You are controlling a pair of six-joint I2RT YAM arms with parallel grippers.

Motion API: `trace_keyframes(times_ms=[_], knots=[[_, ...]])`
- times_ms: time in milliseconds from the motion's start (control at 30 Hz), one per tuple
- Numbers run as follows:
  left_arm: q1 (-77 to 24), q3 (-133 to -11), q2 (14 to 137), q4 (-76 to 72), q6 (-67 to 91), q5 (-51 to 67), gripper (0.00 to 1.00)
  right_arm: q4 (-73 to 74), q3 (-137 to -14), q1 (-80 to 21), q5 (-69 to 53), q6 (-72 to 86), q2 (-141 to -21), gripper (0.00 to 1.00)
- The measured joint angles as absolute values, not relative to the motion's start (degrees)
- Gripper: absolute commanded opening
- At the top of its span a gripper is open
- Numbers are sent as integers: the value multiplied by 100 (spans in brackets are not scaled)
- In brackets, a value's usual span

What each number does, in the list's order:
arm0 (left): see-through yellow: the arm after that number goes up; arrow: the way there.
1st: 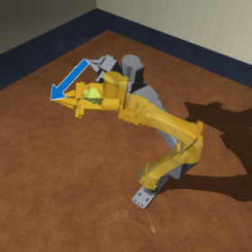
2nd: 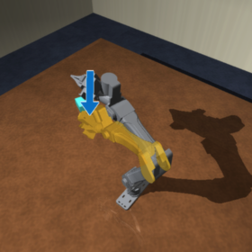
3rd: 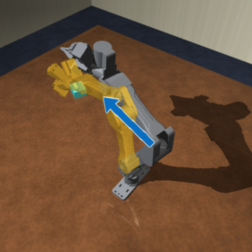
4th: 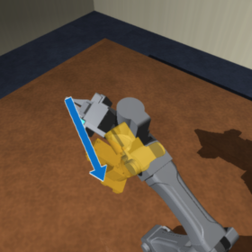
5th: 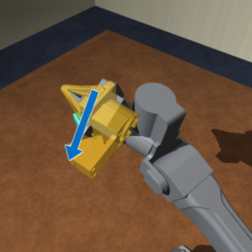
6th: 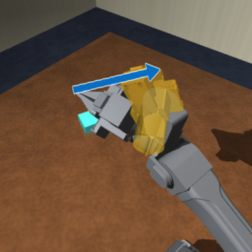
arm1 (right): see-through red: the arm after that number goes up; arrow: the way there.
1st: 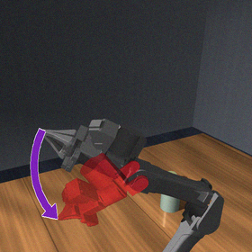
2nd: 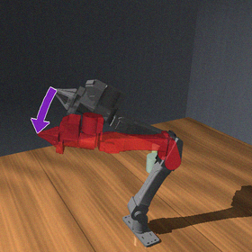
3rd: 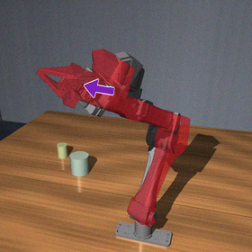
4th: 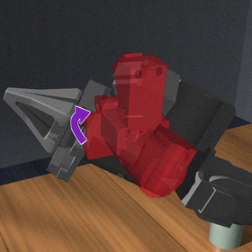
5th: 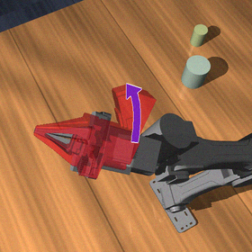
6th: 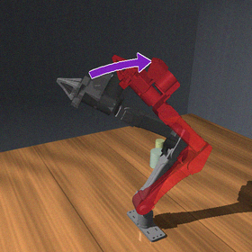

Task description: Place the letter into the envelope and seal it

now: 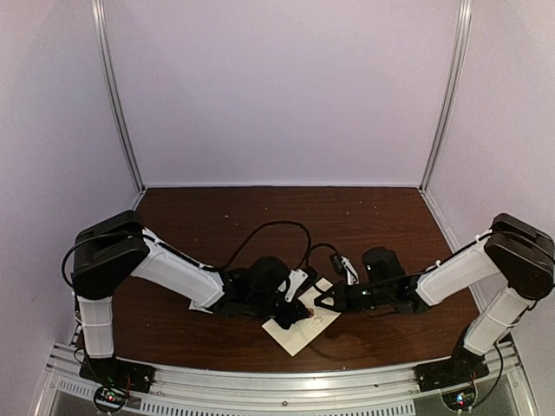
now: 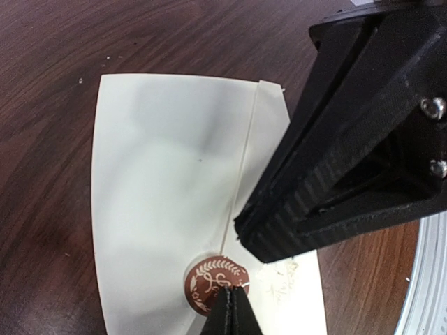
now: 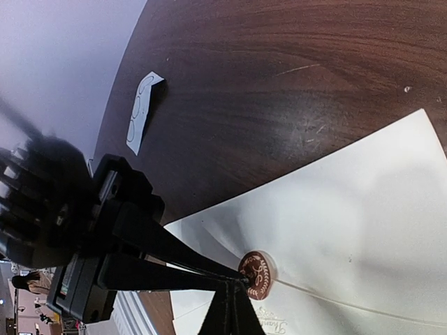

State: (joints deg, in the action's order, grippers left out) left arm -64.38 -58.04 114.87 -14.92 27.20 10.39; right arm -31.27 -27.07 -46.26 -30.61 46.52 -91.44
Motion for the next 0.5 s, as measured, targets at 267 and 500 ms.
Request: trace_keyframes(times_ms=[267,500], knots=[[-6438,-5806,11487,-1490,2740,1039,0,-3205,-2860,-4668,-3131,4657,-9566,0],[-6436,-5808,11487,-1487,2746,1039,0,-3323,-2932,-4692,-3151,4661,-9800,0]])
